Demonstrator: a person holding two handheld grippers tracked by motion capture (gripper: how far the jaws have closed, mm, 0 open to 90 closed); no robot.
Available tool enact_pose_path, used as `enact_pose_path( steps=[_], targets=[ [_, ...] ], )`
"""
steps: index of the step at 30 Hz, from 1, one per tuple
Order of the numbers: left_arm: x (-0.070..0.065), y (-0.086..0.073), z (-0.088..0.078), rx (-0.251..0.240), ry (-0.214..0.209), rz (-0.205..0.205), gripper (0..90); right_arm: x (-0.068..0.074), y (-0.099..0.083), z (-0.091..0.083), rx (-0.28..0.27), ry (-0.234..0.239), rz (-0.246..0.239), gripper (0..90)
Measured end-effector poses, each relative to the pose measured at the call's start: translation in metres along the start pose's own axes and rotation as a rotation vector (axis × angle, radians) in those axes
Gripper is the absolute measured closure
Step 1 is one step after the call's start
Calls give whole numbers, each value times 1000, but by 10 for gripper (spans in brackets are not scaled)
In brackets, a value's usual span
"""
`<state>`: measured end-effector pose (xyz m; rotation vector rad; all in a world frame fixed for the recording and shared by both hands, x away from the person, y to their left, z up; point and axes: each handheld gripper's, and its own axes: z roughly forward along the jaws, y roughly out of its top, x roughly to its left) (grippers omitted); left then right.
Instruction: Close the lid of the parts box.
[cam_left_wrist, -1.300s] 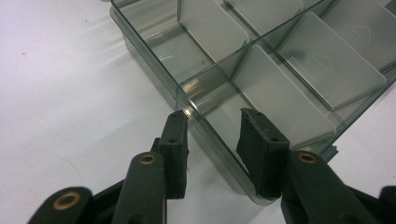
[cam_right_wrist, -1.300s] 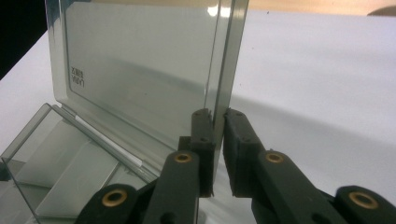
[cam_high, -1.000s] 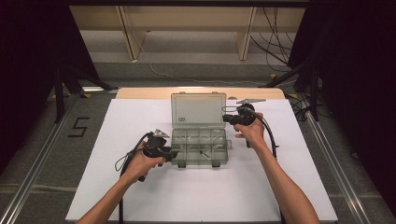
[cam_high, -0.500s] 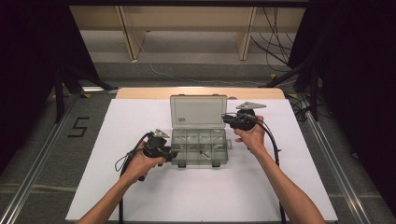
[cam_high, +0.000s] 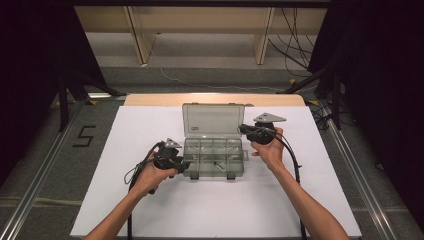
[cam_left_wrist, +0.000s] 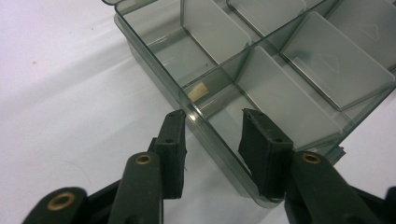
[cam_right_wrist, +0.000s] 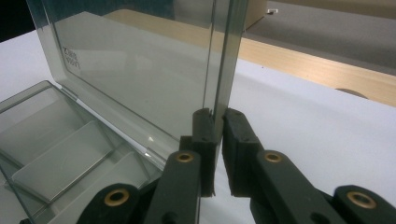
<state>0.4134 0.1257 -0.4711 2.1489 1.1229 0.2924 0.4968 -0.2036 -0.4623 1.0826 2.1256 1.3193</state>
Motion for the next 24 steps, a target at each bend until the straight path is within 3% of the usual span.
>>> enact_pose_path(
  steps=[3,11,17,22,24],
  targets=[
    [-1,0,0,-5,12,13,590,2,-3,-1,-10,5,38,845],
    [1,3,-8,-28,20,24,509,2,-5,-2,-33,-18,34,846],
    [4,12,-18,-51,30,32,384,4,-7,-3,-41,-22,49,846],
    [8,25,-28,-91,35,27,326,4,-7,-3,-36,-7,68,847],
    [10,30,-31,-101,32,22,309,4,-8,-3,-47,-19,54,847]
  ],
)
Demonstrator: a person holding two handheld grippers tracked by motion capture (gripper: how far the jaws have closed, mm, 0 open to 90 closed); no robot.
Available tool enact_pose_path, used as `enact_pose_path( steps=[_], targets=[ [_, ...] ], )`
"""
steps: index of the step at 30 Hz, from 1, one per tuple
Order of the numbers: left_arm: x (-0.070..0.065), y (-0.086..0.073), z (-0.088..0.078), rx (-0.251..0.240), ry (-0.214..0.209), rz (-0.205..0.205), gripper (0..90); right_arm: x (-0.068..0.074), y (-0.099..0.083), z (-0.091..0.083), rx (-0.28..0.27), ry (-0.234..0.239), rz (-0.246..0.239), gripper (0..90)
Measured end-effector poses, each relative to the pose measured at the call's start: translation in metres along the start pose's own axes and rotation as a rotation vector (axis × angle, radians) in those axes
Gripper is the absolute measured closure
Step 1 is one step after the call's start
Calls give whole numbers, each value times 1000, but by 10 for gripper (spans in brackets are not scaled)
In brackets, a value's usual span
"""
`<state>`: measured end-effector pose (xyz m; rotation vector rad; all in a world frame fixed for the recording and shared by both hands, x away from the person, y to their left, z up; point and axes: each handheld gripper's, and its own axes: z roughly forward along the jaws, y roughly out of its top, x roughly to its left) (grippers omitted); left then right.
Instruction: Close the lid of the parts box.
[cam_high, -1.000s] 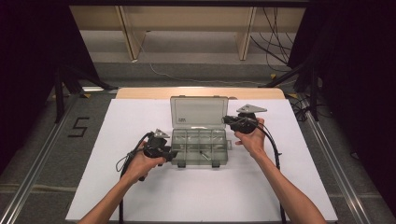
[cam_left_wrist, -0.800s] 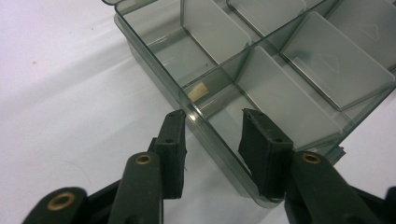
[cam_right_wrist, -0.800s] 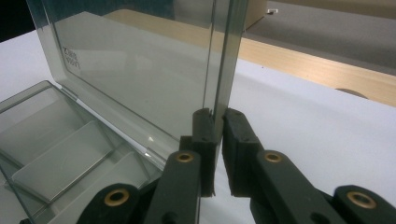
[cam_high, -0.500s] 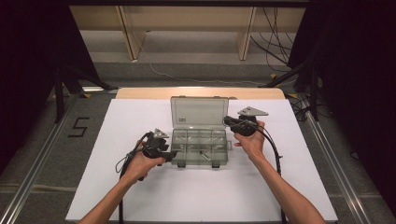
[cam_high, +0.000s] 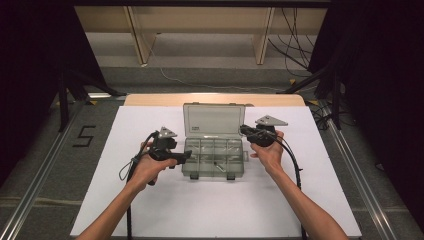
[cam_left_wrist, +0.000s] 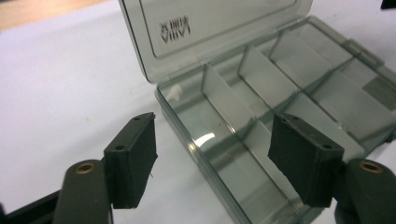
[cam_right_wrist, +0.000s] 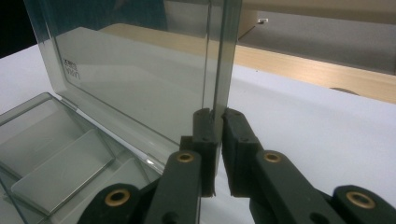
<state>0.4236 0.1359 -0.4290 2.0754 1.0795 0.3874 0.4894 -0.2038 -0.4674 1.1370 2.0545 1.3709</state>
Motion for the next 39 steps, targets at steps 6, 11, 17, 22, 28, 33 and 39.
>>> enact_pose_path(
  steps=[6,11,17,22,28,33,39],
  targets=[
    [3,17,-4,-97,10,-56,299,0,-1,1,-16,-12,-20,846],
    [6,34,-7,-133,15,-61,351,0,-1,0,-7,-8,-14,846],
    [10,56,-12,-169,12,-47,496,1,-1,1,1,-5,0,847],
    [14,69,-12,-200,-1,-65,731,1,-1,2,-11,-7,-7,847],
    [19,85,-14,-236,21,-32,894,1,-1,2,-12,-8,-7,847],
    [26,99,-15,-253,36,-54,895,1,-2,2,-12,-9,-10,847],
    [32,114,-12,-269,53,-63,895,1,-2,2,-12,-13,-15,846]
  ],
)
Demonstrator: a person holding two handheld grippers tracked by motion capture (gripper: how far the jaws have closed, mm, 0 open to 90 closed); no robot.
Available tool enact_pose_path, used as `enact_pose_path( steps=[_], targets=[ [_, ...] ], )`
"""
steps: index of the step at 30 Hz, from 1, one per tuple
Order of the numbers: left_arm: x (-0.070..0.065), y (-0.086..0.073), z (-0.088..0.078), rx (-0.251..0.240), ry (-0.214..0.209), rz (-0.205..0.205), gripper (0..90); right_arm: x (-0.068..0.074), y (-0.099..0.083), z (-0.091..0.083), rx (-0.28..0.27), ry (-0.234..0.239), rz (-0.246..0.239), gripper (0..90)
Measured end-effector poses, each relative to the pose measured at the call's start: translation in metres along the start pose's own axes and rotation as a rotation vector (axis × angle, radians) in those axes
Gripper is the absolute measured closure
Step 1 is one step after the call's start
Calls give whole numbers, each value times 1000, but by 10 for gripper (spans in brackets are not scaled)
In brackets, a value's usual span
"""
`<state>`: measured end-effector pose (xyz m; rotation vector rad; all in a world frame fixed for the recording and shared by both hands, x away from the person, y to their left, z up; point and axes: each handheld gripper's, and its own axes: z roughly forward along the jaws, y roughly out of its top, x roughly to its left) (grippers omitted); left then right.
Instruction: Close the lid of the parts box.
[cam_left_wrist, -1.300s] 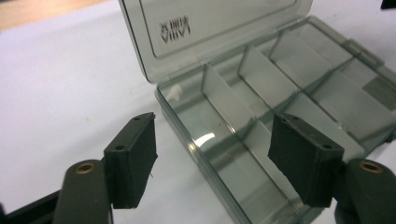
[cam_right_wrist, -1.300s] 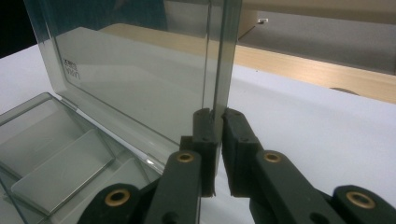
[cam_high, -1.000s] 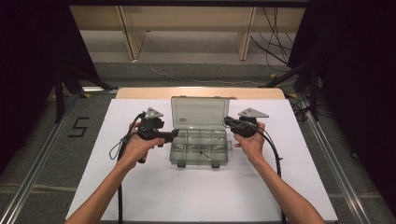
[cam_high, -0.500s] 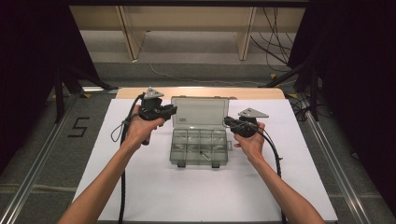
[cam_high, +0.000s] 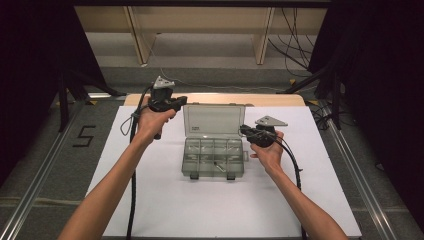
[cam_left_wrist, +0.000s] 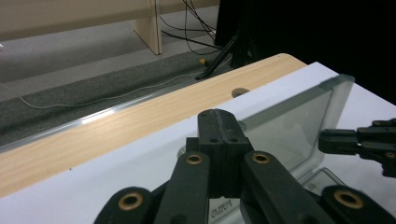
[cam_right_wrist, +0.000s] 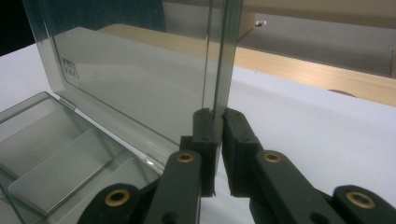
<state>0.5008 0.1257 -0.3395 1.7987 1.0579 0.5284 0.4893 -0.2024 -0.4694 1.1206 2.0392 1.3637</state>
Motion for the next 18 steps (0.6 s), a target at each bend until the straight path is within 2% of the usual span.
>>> enact_pose_path(
  steps=[2,5,6,7,13,15,16,17,18],
  targets=[
    [3,3,3,26,15,14,896,-1,0,0,-8,-7,-16,846],
    [6,5,11,30,30,-4,896,0,0,-1,9,-2,2,846],
    [6,5,14,9,33,-26,895,0,1,-4,41,-7,5,846],
    [7,5,16,24,36,-21,896,0,0,0,0,0,0,846],
    [7,4,31,58,57,-28,895,0,0,-1,1,10,6,846],
    [7,3,34,76,62,-12,896,0,1,-4,33,-3,-3,846],
    [7,3,35,88,59,4,896,0,0,-1,2,10,7,846],
    [5,2,38,65,60,-21,896,0,0,-1,1,10,7,846],
    [5,2,38,74,63,-8,896,0,1,-2,19,-2,-1,846]
  ],
)
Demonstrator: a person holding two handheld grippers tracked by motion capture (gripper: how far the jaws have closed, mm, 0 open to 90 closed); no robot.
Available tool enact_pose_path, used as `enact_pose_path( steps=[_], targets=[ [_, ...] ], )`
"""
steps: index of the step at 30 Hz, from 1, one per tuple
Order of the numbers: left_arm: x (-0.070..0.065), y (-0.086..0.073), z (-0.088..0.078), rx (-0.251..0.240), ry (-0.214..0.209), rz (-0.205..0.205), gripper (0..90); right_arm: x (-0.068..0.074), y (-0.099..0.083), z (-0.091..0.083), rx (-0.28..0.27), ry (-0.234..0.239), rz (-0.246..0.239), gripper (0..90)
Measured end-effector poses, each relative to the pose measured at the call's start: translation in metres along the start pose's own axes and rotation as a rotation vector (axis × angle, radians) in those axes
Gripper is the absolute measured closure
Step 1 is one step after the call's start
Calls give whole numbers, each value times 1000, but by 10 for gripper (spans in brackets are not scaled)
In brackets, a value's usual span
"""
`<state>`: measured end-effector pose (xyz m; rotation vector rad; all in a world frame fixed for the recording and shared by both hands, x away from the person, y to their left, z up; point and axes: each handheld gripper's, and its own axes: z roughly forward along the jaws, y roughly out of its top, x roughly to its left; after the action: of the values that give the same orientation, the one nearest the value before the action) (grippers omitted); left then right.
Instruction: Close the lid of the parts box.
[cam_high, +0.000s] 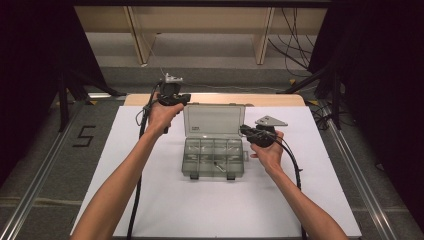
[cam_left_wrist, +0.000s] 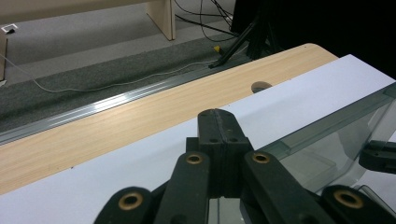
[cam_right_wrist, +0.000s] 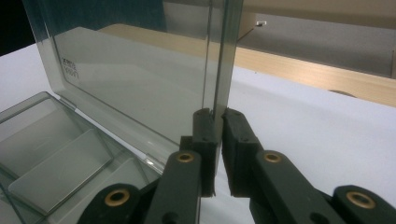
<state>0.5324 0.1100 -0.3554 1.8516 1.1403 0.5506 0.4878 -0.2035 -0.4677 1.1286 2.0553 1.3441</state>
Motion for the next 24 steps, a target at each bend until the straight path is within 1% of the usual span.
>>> enact_pose_path(
  steps=[1,2,3,4,5,6,7,8,9,10,11,13,14,15,16,18,19,20,21,22,23,24],
  targets=[
    [1,1,0,29,-3,25,895,0,0,-1,13,-1,-1,846],
    [0,1,1,32,-2,29,896,0,1,-1,20,-6,5,846],
    [1,1,3,40,3,32,895,0,-1,2,-16,9,13,846],
    [1,1,3,46,3,35,896,0,0,0,2,5,6,846],
    [1,1,5,42,9,27,896,0,1,-1,19,-4,5,846],
    [1,2,6,54,7,34,896,0,0,-1,18,-4,3,846],
    [0,1,7,57,10,34,895,0,-1,2,-15,12,12,846],
    [0,1,8,57,6,32,895,0,0,1,-10,17,14,845],
    [-3,0,10,31,12,7,896,0,0,1,-12,17,14,845],
    [-3,0,10,39,9,15,896,0,-1,2,-19,7,9,845],
    [-2,1,9,63,4,42,896,0,-1,2,-18,7,11,845],
    [-2,1,8,65,1,38,896,-1,0,1,-21,11,2,844],
    [-2,1,8,69,-7,35,895,1,-1,2,-17,8,16,844],
    [-5,0,9,44,-10,9,896,0,-1,2,-25,8,0,843],
    [-5,0,8,47,-17,16,895,0,0,1,-24,6,5,842],
    [-3,0,5,75,-23,50,895,0,-1,0,-26,9,7,839],
    [-3,0,4,76,-31,47,895,0,-1,0,-28,9,5,839],
    [-5,0,5,66,-31,34,895,0,-1,0,-26,9,6,838],
    [-5,0,4,63,-30,33,895,1,-1,0,-25,13,5,836],
    [-5,0,4,63,-31,34,895,1,-1,0,-19,14,14,834],
    [-6,-1,3,68,-41,38,895,2,-1,-1,-18,11,16,832],
    [-6,-1,3,67,-39,40,895,1,0,-2,-20,8,13,826]
  ],
)
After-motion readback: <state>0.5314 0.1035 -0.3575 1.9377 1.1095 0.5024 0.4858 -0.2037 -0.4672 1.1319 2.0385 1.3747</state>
